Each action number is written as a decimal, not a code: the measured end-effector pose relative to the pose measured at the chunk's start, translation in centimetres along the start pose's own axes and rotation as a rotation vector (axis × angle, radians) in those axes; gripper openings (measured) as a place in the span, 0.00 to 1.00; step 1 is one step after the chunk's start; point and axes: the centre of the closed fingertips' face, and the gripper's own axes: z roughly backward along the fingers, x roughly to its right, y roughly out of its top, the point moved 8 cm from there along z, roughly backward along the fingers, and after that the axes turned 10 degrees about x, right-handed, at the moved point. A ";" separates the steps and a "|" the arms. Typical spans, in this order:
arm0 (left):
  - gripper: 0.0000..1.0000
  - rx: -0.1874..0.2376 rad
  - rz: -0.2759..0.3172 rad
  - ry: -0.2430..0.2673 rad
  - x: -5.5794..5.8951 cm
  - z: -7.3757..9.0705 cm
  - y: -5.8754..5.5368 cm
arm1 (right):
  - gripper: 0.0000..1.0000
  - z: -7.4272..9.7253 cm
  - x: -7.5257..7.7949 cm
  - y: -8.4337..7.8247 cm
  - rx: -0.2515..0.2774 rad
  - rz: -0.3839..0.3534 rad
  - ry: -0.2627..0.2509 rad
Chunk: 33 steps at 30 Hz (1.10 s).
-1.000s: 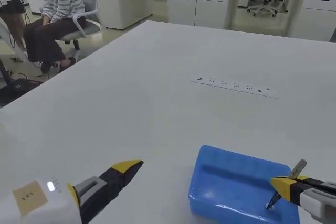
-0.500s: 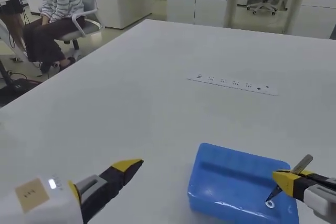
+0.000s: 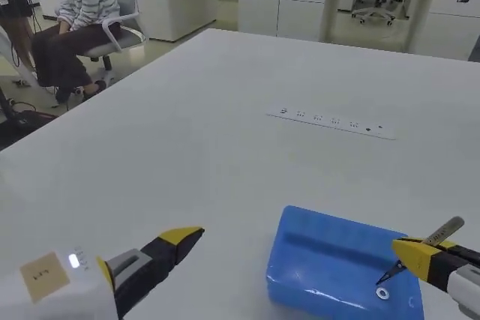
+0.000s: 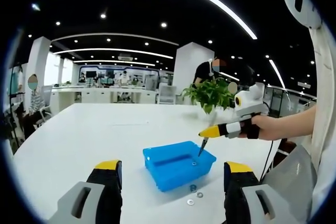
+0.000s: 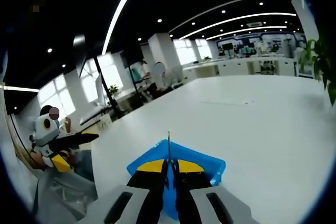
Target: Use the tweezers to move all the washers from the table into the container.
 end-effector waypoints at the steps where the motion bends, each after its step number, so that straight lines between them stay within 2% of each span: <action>1: 0.80 0.000 0.001 0.000 0.0 0.0 0.0 | 0.03 0.1 -0.3 0.0 0.003 0.000 0.004; 11: 0.79 0.002 0.002 -0.001 0.2 0.1 0.0 | 0.03 0.7 -2.2 -0.4 0.013 -0.020 0.048; 19: 0.79 0.001 -0.003 0.000 0.1 0.1 0.0 | 0.03 0.4 -3.8 -1.6 0.016 -0.041 0.091; 27: 0.79 -0.001 -0.007 -0.001 0.1 0.1 0.1 | 0.04 -0.7 -5.3 -3.2 -0.032 -0.012 0.147; 33: 0.78 -0.002 -0.010 0.001 0.1 0.1 0.1 | 0.04 -1.6 -5.5 -4.6 -0.071 0.039 0.166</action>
